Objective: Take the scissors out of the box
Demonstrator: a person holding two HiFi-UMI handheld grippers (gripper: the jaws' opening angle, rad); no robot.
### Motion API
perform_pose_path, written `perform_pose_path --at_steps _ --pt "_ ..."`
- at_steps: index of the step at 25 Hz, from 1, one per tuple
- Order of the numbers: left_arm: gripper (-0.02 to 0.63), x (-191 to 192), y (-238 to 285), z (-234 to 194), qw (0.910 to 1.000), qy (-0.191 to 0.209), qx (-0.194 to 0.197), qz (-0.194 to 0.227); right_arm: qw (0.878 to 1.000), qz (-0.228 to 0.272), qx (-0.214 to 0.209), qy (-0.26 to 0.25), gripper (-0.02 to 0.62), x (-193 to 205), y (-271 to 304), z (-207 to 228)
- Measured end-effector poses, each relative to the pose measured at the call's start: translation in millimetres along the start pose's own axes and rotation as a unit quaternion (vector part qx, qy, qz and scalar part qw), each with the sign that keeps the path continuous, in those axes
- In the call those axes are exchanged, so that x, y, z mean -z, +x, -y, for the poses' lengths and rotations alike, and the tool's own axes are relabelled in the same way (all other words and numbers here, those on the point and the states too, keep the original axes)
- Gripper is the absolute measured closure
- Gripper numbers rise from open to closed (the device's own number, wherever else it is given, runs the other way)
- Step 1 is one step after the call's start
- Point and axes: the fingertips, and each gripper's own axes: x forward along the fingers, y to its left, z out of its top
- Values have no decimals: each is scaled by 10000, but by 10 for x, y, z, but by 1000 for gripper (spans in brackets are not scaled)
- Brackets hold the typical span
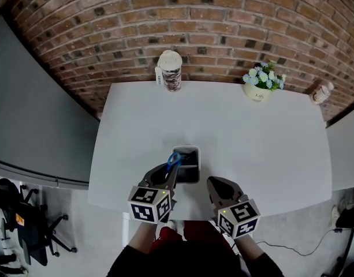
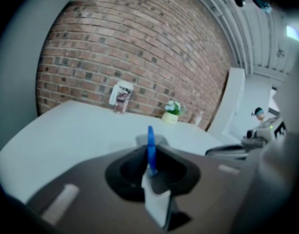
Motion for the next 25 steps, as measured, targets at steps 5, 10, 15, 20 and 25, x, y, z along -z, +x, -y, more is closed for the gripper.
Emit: perform_pose_path --at_steps 5,10,15,20,25 --pt "558 -42 -58 30 10000 41 70 47 10000 75 50 -25 586 -25 -41 -14" --pt "558 -107 -161 51 9997 126 96 160 9997 226 109 -80 587 -54 -48 -24" --pt "558 -184 -290 46 9993 148 136 324 9993 297 126 -179 587 -93 -62 -98" --pt "558 -273 -438 47 9984 164 185 509 9986 389 176 -300 586 -179 -92 -170" --pt "558 -323 -632 42 9973 219 193 669 9977 498 175 -421 586 -261 -120 -274"
